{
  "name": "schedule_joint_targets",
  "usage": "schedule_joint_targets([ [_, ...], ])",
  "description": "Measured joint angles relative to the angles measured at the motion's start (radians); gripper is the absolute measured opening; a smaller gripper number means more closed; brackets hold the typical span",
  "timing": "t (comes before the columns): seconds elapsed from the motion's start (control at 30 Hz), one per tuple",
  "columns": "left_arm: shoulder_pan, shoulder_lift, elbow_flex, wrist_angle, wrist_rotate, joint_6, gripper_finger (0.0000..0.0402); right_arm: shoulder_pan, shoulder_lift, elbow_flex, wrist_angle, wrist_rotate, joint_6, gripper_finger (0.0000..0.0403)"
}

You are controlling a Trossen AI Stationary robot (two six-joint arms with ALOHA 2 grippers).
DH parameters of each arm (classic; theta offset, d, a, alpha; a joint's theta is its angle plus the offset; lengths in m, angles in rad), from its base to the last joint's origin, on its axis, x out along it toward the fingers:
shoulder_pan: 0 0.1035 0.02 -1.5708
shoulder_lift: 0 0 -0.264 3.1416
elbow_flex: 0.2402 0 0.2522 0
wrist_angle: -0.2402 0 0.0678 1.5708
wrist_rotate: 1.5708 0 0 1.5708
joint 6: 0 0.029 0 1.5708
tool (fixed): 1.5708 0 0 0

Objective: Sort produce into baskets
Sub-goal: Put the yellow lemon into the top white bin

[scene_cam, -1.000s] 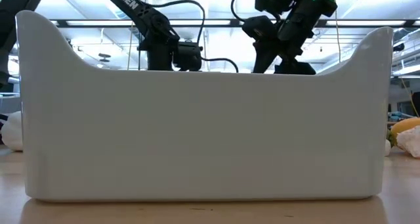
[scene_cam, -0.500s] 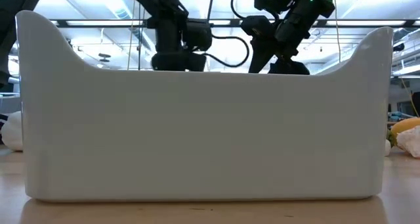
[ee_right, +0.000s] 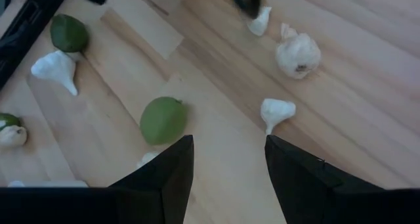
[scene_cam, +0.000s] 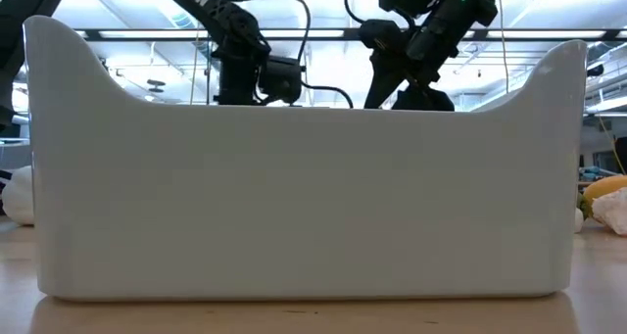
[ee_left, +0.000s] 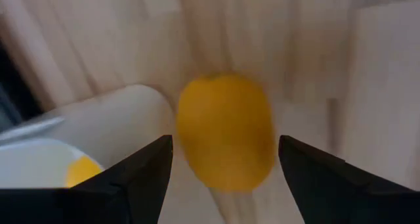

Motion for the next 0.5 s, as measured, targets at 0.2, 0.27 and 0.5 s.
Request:
schedule_joint_targets([
  [0.2, 0.005, 0.000, -0.022, -0.012, 0.040, 0.001, 0.0287, 0.031, 0.000, 0.000, -0.002, 0.033, -0.012, 0.0200],
  [0.27, 0.005, 0.000, -0.035, -0.009, 0.050, -0.007, 0.0287, 0.038, 0.000, 0.000, -0.002, 0.044, -0.014, 0.0200],
  [0.5, 0.005, 0.000, -0.095, 0.039, 0.163, -0.248, 0.0287, 0.040, 0.000, 0.000, -0.001, 0.042, -0.013, 0.0200],
])
